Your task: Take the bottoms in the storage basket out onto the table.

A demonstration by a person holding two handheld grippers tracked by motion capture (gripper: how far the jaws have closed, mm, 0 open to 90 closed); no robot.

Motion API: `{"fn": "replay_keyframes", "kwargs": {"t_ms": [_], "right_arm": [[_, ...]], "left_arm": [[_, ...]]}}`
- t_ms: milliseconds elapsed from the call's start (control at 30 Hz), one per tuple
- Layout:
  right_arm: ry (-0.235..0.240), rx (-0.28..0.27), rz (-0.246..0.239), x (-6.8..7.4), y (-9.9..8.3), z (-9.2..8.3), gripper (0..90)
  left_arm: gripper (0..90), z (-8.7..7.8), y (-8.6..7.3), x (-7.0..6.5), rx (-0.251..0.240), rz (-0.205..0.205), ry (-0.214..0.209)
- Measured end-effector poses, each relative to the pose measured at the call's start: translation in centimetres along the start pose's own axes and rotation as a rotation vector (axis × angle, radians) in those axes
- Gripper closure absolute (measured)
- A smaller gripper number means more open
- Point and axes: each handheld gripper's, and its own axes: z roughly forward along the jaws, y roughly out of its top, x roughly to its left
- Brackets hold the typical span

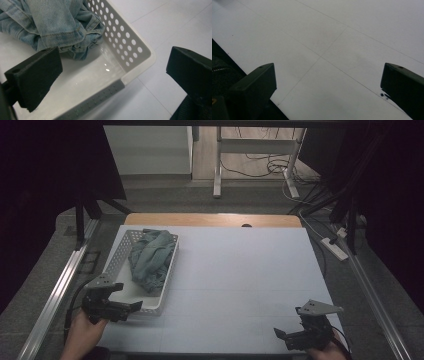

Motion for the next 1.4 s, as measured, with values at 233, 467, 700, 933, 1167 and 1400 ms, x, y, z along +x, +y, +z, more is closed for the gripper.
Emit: {"fn": "replay_keyframes", "kwargs": {"t_ms": [233, 467, 700, 933, 1167, 1400], "right_arm": [[0.000, 0.002, 0.001, 0.0, 0.0, 0.1, 0.6], [0.002, 0.006, -0.001, 0.0, 0.0, 0.1, 0.5], [0.003, 0.009, -0.003, 0.0, 0.0, 0.1, 0.6], [0.004, 0.011, -0.004, 0.0, 0.0, 0.1, 0.6], [0.004, 0.012, -0.006, 0.0, 0.0, 0.2, 0.6], [0.004, 0.014, -0.013, 0.1, 0.0, 0.2, 0.6]], "left_arm": [[0.0, 0.6, 0.8, 0.4, -0.001, -0.005, -0.002], [0.0, 1.2, 1.7, 0.8, 0.012, -0.012, 0.005], [0.0, 1.8, 2.6, 1.3, 0.018, -0.019, 0.025], [0.0, 2.7, 3.5, 1.9, 0.031, -0.018, 0.026], [0.0, 3.5, 4.4, 2.4, 0.048, -0.012, 0.024], [0.0, 4.4, 5.2, 3.2, 0.062, -0.022, 0.016]]}}
